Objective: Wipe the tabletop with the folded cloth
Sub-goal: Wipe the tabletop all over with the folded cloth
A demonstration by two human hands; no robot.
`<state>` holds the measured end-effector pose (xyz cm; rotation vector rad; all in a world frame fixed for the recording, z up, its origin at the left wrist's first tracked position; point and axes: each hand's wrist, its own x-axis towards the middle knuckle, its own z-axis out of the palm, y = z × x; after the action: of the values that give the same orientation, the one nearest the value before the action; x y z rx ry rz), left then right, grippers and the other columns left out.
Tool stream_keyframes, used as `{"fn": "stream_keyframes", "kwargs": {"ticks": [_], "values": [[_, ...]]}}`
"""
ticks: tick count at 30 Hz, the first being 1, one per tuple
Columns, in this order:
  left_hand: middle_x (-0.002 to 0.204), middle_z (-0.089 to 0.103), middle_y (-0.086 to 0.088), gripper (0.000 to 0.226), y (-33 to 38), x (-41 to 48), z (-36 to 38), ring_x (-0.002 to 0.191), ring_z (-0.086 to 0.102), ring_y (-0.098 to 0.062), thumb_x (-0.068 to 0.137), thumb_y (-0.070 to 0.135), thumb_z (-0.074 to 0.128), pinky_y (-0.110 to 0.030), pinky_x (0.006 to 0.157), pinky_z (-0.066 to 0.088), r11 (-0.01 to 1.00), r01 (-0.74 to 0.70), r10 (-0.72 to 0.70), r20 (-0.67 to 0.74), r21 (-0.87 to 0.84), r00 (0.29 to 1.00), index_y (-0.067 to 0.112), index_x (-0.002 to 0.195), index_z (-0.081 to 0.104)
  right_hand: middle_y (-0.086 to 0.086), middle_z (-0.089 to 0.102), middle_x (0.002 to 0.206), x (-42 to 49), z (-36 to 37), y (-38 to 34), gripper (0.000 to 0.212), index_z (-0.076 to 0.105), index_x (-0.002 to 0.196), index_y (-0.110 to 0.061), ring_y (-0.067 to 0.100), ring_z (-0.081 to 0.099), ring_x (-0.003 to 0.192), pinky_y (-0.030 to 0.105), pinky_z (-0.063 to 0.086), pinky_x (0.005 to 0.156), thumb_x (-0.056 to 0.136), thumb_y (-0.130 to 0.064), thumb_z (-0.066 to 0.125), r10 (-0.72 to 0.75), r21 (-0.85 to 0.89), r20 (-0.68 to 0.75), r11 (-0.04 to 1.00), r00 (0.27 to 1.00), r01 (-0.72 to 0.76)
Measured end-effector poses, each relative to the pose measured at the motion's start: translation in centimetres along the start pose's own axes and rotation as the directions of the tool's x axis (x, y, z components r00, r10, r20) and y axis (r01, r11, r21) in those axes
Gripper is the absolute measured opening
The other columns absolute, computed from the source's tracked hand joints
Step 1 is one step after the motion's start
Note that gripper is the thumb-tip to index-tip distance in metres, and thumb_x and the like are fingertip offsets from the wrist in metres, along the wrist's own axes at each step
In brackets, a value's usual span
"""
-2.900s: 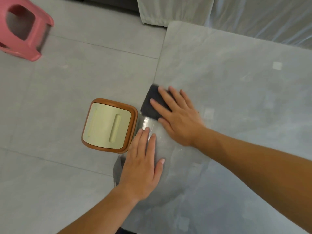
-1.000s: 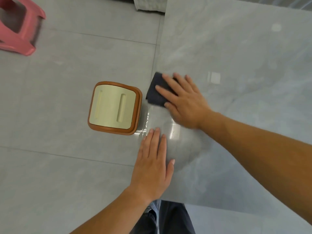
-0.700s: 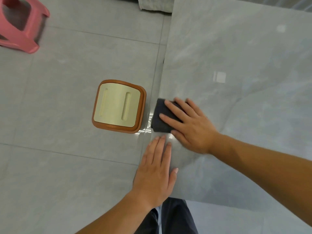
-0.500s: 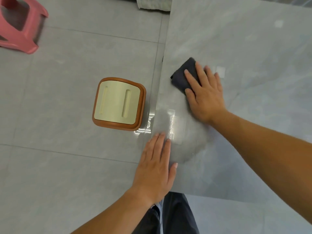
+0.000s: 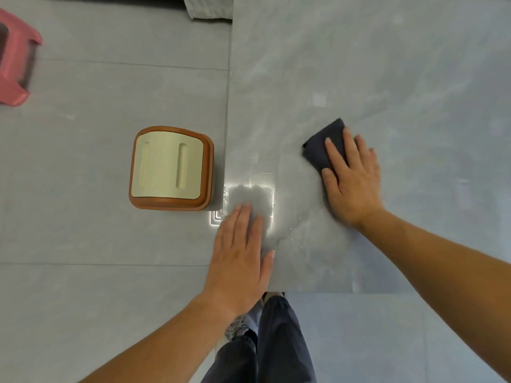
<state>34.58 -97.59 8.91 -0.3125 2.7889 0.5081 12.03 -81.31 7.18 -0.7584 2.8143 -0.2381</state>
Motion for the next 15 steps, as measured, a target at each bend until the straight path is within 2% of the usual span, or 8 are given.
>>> {"fn": "stream_keyframes", "kwargs": {"ticks": [4,6,7,8,10,12,14,15], "values": [[0.164,0.015,-0.017,0.065,0.4,-0.5,0.3,0.152,0.008,-0.030,0.101,0.047,0.027,-0.046,0.122,0.007,1.000,-0.009,0.009,-0.005,0.001,1.000,0.008,0.153,0.026,0.007,0.012,0.168,-8.0,1.7,-0.7,0.056,0.029,0.156,-0.028,0.034,0.010,0.154,0.056,0.012,0.122,0.103,-0.045,0.031,-0.275,-0.034,0.074,0.960,0.958,0.278],[0.163,0.017,-0.017,0.064,0.3,-0.6,0.5,0.152,0.010,-0.029,0.102,0.047,0.026,-0.047,0.122,0.010,1.000,-0.009,0.009,-0.019,0.004,1.000,0.008,0.153,0.028,0.007,0.017,0.167,-8.1,1.5,0.8,0.054,0.032,0.156,-0.029,0.035,0.015,0.153,0.055,0.013,0.123,0.103,-0.044,0.034,-0.407,-0.041,0.112,0.910,0.907,0.413],[0.163,0.018,-0.016,0.064,0.1,-0.6,0.6,0.152,0.010,-0.029,0.102,0.047,0.026,-0.047,0.122,0.012,1.000,-0.012,0.012,-0.020,0.011,1.000,0.009,0.153,0.028,0.006,0.019,0.167,-7.2,1.3,1.5,0.054,0.033,0.155,-0.029,0.035,0.017,0.153,0.054,0.013,0.123,0.103,-0.044,0.035,-0.424,-0.046,0.107,0.901,0.899,0.430],[0.163,0.018,-0.016,0.064,0.0,-0.5,0.6,0.152,0.010,-0.029,0.102,0.047,0.025,-0.047,0.122,0.014,1.000,-0.015,0.016,-0.020,0.018,1.000,0.009,0.153,0.027,0.006,0.018,0.167,-6.1,1.0,2.0,0.055,0.033,0.155,-0.029,0.035,0.018,0.152,0.052,0.012,0.124,0.103,-0.044,0.034,-0.390,-0.053,0.085,0.917,0.917,0.395],[0.163,0.019,-0.016,0.064,-0.3,-0.6,0.6,0.152,0.011,-0.029,0.103,0.049,0.020,-0.048,0.122,0.018,1.000,-0.017,0.018,-0.023,0.023,1.000,0.010,0.154,0.027,0.004,0.012,0.168,-3.7,0.1,2.4,0.057,0.027,0.157,-0.030,0.034,0.013,0.153,0.049,0.007,0.124,0.103,-0.046,0.031,-0.181,-0.028,0.041,0.983,0.983,0.182],[0.163,0.018,-0.017,0.066,-0.2,-0.6,0.7,0.152,0.010,-0.029,0.103,0.049,0.016,-0.050,0.121,0.018,1.000,-0.023,0.024,-0.034,0.012,0.999,0.008,0.154,0.027,0.002,0.005,0.169,-2.8,0.0,1.8,0.058,0.022,0.158,-0.031,0.031,0.006,0.154,0.047,0.003,0.125,0.103,-0.047,0.028,0.006,0.014,0.010,1.000,1.000,-0.006],[0.163,0.016,-0.018,0.065,0.0,-0.8,1.0,0.153,0.008,-0.030,0.103,0.048,0.019,-0.050,0.122,0.017,1.000,-0.025,0.025,-0.046,-0.008,0.999,0.007,0.154,0.027,0.003,0.004,0.169,-4.6,0.7,0.5,0.058,0.021,0.159,-0.030,0.031,0.004,0.154,0.048,0.002,0.125,0.103,-0.045,0.030,0.047,0.023,0.002,0.999,0.999,-0.047],[0.163,0.015,-0.018,0.065,0.1,-0.9,1.2,0.153,0.007,-0.030,0.103,0.047,0.022,-0.050,0.122,0.015,1.000,-0.015,0.014,-0.055,-0.016,0.998,0.007,0.154,0.028,0.004,0.005,0.169,-6.3,1.2,-0.2,0.058,0.023,0.158,-0.029,0.032,0.005,0.154,0.049,0.003,0.125,0.103,-0.044,0.033,0.011,0.023,-0.004,1.000,1.000,-0.011]]}}
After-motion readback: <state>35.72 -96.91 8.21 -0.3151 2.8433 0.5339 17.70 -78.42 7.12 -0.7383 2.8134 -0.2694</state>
